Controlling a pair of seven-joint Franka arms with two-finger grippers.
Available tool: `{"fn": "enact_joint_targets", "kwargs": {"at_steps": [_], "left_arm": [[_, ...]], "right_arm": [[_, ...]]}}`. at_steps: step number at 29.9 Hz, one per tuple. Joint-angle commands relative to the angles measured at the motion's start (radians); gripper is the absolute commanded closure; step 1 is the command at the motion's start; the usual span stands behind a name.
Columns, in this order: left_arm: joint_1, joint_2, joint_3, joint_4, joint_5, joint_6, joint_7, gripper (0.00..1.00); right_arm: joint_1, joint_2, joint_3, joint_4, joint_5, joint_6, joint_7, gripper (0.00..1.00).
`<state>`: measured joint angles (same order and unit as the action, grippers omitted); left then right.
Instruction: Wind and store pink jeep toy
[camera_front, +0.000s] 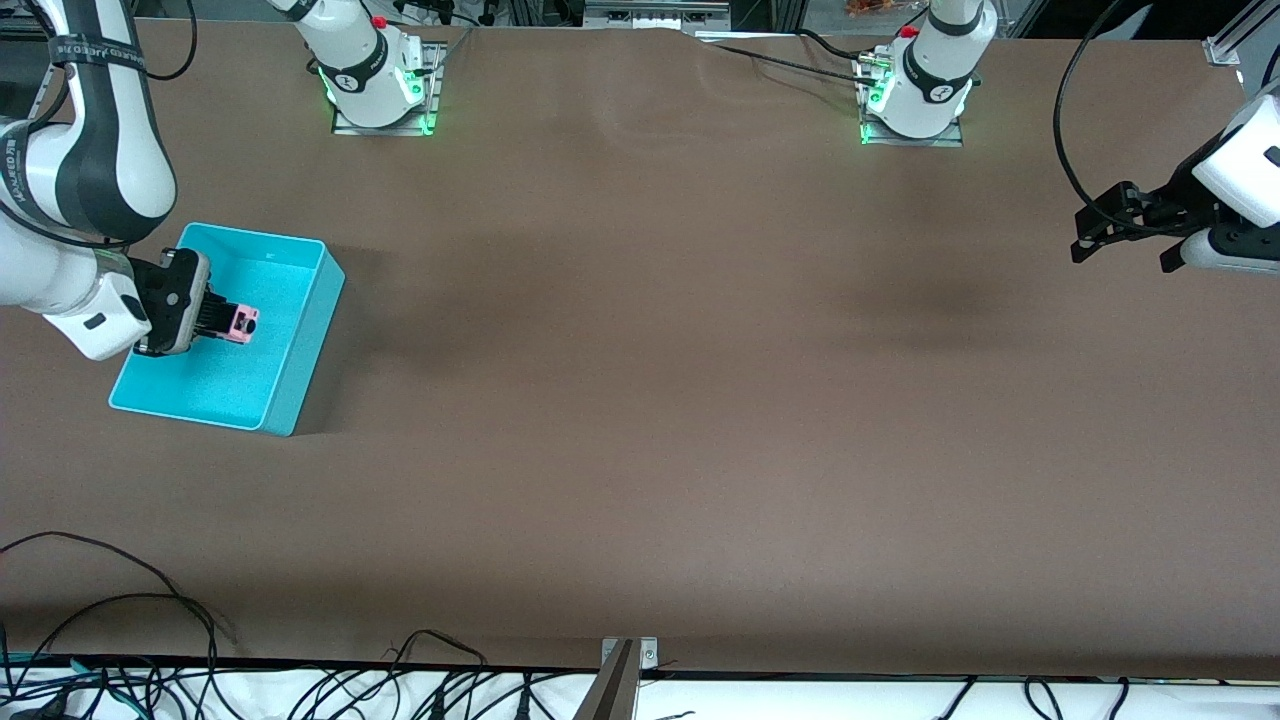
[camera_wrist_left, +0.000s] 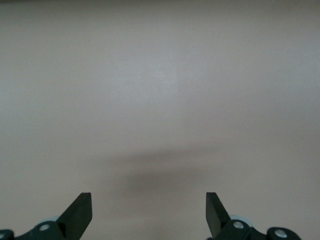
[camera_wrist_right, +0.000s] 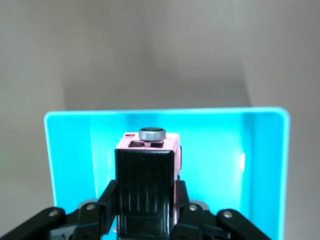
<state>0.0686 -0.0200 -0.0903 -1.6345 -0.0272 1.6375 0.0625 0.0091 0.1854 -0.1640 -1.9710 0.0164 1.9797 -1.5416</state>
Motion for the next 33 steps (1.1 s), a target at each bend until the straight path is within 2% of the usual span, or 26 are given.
{"fn": "enact_joint_targets", "kwargs": {"at_steps": [1,7,20,24,25,26,27,29,30,33], "left_arm": [[0.000,0.008,0.001,0.022,0.000,-0.018,-0.001,0.00],[-0.001,0.008,0.001,0.022,0.000,-0.018,-0.001,0.00],[0.000,0.009,0.001,0.022,0.000,-0.018,-0.001,0.00],[0.000,0.009,0.001,0.022,0.000,-0.018,-0.003,0.00],[0.000,0.009,0.001,0.022,0.000,-0.018,-0.003,0.00],[0.000,0.009,0.001,0.022,-0.002,-0.018,-0.003,0.00],[-0.001,0.009,0.001,0.022,0.000,-0.018,-0.003,0.00],[0.000,0.009,0.001,0.022,0.000,-0.018,-0.003,0.00],[0.002,0.009,0.001,0.021,0.000,-0.018,-0.003,0.00],[0.004,0.009,0.003,0.021,-0.002,-0.018,-0.003,0.00]], "right_arm": [[0.005,-0.037,-0.038,-0.144,0.010,0.131,-0.034,0.93],[0.003,-0.027,-0.046,-0.256,0.014,0.298,-0.034,0.93],[-0.017,0.016,-0.046,-0.347,0.016,0.430,-0.035,0.89],[-0.018,0.031,-0.046,-0.347,0.026,0.432,-0.037,0.67],[-0.018,0.034,-0.046,-0.347,0.037,0.432,-0.037,0.53],[-0.018,0.040,-0.046,-0.347,0.048,0.430,-0.037,0.30],[-0.018,0.045,-0.046,-0.347,0.054,0.430,-0.038,0.21],[-0.020,0.046,-0.046,-0.347,0.059,0.429,-0.038,0.15],[-0.020,0.046,-0.046,-0.347,0.059,0.427,-0.038,0.03],[-0.018,0.043,-0.046,-0.344,0.059,0.421,-0.038,0.00]]}}
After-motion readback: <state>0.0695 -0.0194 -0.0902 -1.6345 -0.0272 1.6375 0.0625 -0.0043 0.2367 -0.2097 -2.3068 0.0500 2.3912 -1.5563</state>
